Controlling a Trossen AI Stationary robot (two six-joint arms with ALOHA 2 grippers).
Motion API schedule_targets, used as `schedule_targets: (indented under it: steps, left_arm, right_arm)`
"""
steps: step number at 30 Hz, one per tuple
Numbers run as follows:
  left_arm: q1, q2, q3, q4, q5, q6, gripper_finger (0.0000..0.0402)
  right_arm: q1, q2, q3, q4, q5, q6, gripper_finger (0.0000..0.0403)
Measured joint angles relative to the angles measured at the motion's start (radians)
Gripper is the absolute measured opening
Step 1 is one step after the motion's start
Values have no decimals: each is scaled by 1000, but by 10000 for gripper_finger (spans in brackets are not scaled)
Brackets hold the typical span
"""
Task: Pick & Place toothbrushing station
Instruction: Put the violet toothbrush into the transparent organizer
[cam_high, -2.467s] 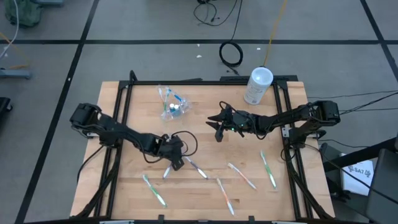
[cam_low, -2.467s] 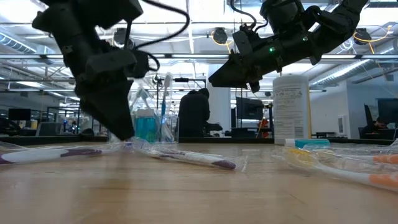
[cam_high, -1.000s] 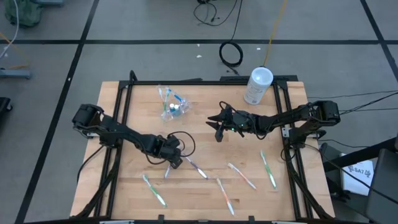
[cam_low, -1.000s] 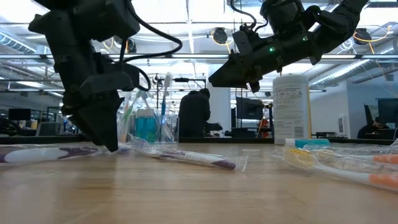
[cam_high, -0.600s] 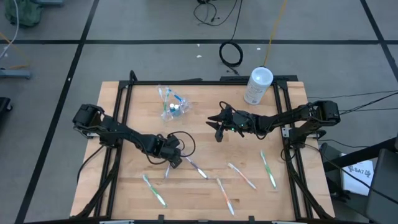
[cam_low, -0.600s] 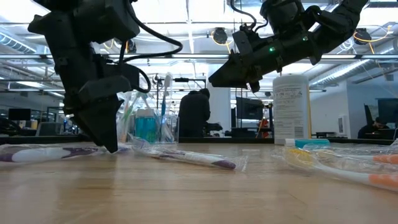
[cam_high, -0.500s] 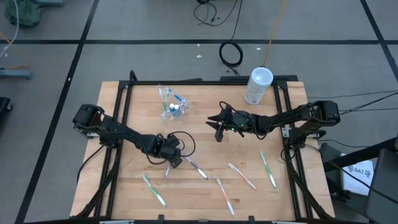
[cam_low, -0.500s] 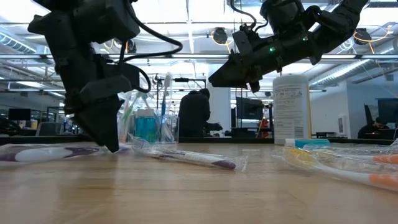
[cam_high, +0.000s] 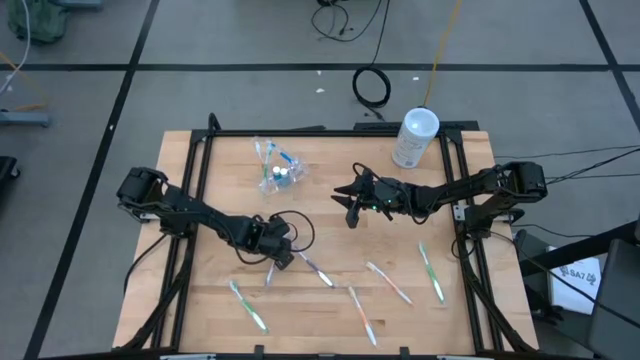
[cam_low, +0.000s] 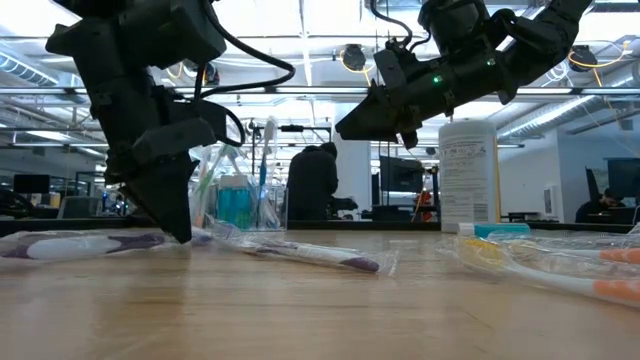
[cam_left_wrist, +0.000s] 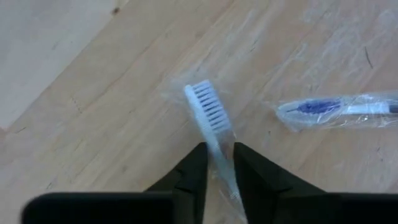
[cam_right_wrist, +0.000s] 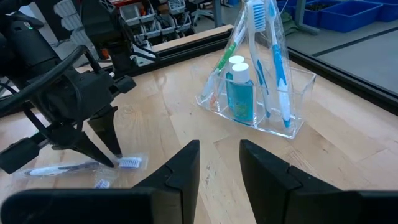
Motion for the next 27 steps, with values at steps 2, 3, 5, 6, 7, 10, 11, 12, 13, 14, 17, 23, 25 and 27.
schedule_targets:
  steps: [2,3,5,6,7,10,11,12,13,14,17,23,25,27]
  left_arm:
    - [0,0,0,3,0,0,52]
    - [0,0,0,3,0,0,40]
    - [0,0,0,3,-1,2,18]
    - [0,0,0,4,-2,4,11]
    - [0,0,0,4,-3,6,7]
    - [0,0,0,4,-12,6,14]
    - [0,0,0,4,-18,6,17]
    - [0,0,0,3,-26,6,18]
    - [0,0,0,4,-32,6,19]
    - [0,0,0,4,-34,7,17]
    - [0,-1,0,5,-37,35,4]
    - [0,-6,0,-2,-50,51,3]
    - [2,-15,0,-8,-53,56,4]
    - [3,-30,0,-11,-57,73,3]
  right_arm:
    - [0,0,0,0,0,0,105]
    - [0,0,0,0,0,0,105]
    - [0,0,0,0,0,0,105]
    - [0,0,0,0,0,0,105]
    - [0,0,0,0,0,0,105]
    - [0,0,0,0,0,0,105]
    - [0,0,0,0,0,0,105]
    - [0,0,0,0,0,0,105]
    - [0,0,0,0,0,0,105]
    - [0,0,0,0,0,0,105]
    - [0,0,0,0,0,0,105]
    - [0,0,0,0,0,0,105]
    - [0,0,0,0,0,0,105]
    - [0,0,0,0,0,0,105]
